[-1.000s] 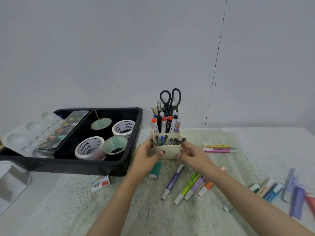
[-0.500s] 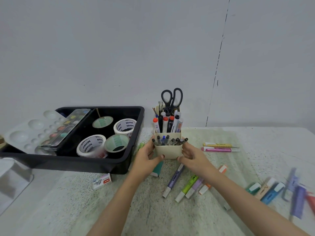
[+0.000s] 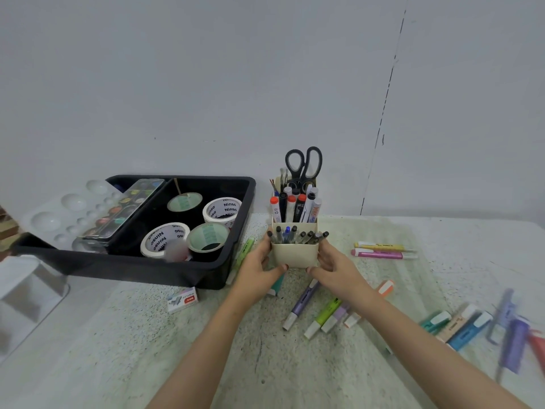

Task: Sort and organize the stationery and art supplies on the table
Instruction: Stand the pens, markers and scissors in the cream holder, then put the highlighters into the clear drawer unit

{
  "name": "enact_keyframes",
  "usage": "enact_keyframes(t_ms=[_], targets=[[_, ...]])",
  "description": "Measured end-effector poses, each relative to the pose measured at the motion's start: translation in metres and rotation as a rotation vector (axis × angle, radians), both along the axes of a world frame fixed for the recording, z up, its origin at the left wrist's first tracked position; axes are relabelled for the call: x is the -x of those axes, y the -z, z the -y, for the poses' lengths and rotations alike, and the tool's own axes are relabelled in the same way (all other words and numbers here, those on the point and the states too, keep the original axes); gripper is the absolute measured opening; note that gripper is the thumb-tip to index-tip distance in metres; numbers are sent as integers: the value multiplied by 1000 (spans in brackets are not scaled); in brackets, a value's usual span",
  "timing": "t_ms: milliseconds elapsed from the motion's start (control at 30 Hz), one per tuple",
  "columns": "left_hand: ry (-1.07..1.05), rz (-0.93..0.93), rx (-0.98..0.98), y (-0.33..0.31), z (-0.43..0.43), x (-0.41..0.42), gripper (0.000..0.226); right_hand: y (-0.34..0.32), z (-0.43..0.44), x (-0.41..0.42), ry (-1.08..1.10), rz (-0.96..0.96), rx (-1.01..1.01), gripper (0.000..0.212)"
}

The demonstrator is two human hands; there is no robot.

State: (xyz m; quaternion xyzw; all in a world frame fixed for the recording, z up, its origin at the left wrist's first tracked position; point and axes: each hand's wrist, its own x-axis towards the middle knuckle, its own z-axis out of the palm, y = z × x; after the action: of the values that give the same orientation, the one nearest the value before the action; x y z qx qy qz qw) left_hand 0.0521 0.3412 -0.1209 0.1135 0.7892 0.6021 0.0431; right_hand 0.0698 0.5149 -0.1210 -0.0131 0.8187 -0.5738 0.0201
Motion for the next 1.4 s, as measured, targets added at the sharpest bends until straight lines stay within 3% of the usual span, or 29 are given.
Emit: enact_keyframes(t_ms=[167,433,700,967,1033,1133,1233,1300,1400], targets=[[-73,-12,53,7,8,-27,75,-1,7,-19,54,-9,-68,67],[-164,-185,241,19,67,-76,45,2,39,-68,150,-193,-373,52],[-285,-372,306,5,171,-100,43,20,111,-104,103,-288,-429,36],[-493,-589,839,-24,315,-98,30,42,167,-116,77,-320,-582,33],[-522,-483,1039,-36,340,-95,33,43,175,-116,120,-329,-618,31],[-538,-155,1223,-53,364,-94,33,40,183,-118,180,-316,-625,28],[-463,80,1070,-62,385,-90,28,37,191,-120,213,-278,-617,29],[-409,69,975,-66,391,-89,32,36,195,-122,218,-270,-608,28],[-402,8,986,-63,391,-89,37,35,201,-127,216,-250,-601,29]])
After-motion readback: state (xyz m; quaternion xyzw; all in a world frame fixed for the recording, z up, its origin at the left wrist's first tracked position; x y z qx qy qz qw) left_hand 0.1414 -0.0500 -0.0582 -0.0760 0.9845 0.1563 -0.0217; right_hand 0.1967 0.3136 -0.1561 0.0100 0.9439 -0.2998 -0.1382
